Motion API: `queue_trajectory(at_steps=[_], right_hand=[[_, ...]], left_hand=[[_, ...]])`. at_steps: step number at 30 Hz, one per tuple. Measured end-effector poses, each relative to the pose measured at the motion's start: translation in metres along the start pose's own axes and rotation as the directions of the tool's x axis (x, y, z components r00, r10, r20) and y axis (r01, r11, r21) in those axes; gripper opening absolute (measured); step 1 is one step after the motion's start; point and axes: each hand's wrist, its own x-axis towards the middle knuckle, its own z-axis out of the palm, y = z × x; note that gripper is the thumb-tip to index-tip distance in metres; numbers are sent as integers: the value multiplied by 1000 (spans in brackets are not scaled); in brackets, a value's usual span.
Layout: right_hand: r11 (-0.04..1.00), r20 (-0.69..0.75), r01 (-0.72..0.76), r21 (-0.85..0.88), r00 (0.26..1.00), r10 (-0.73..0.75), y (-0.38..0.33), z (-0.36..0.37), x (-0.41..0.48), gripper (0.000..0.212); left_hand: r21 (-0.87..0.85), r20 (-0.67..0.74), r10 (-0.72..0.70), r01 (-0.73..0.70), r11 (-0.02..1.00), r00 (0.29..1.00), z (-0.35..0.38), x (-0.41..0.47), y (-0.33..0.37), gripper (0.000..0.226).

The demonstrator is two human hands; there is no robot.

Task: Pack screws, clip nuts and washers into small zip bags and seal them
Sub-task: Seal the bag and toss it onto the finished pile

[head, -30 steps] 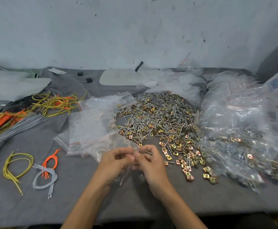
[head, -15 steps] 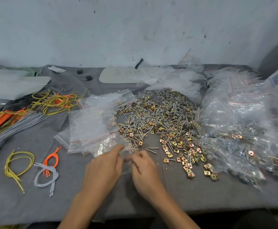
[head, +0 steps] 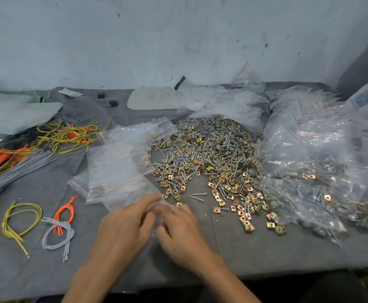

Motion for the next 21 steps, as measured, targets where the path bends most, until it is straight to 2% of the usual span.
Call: queue_trajectory(at_steps=[3, 5, 8, 12, 14, 16, 19, 21], right_hand=[[999, -15, 52, 5, 999, -51, 3, 1, -2, 32], [997, -26, 66, 32, 998, -65, 5, 0, -3, 32], [995, -39, 80, 59, 996, -78, 3, -3, -3, 35], [985, -145, 21, 173, 989, 4, 8, -16, -9, 25], [993, -242, -10, 120, 970, 39, 23, -34, -12, 19], [996, -307, -91, -5, 948, 85, 43, -57, -8, 13], [949, -197, -225, -222, 963, 182, 64, -86, 8, 20], [919, -65, -198, -341, 980, 187, 67, -90, 18, 27]], left_hand=[[-160, 40, 4, 3, 987, 999, -2, -2, -1, 33], [-246, 47, -39, 50, 968, 998, 1, -3, -6, 38], [-236, -9, -97, 92, 967, 995, 6, -1, -8, 36], [-198, -98, -163, 141, 970, 982, 17, 4, -4, 38], [-193, -117, -191, 166, 967, 975, 23, 5, -2, 47], [-123, -119, -161, 146, 982, 980, 30, 5, 1, 49], [-22, -81, -136, 134, 991, 987, 43, 9, 7, 41], [-20, -69, -148, 147, 989, 987, 52, 12, 9, 38]])
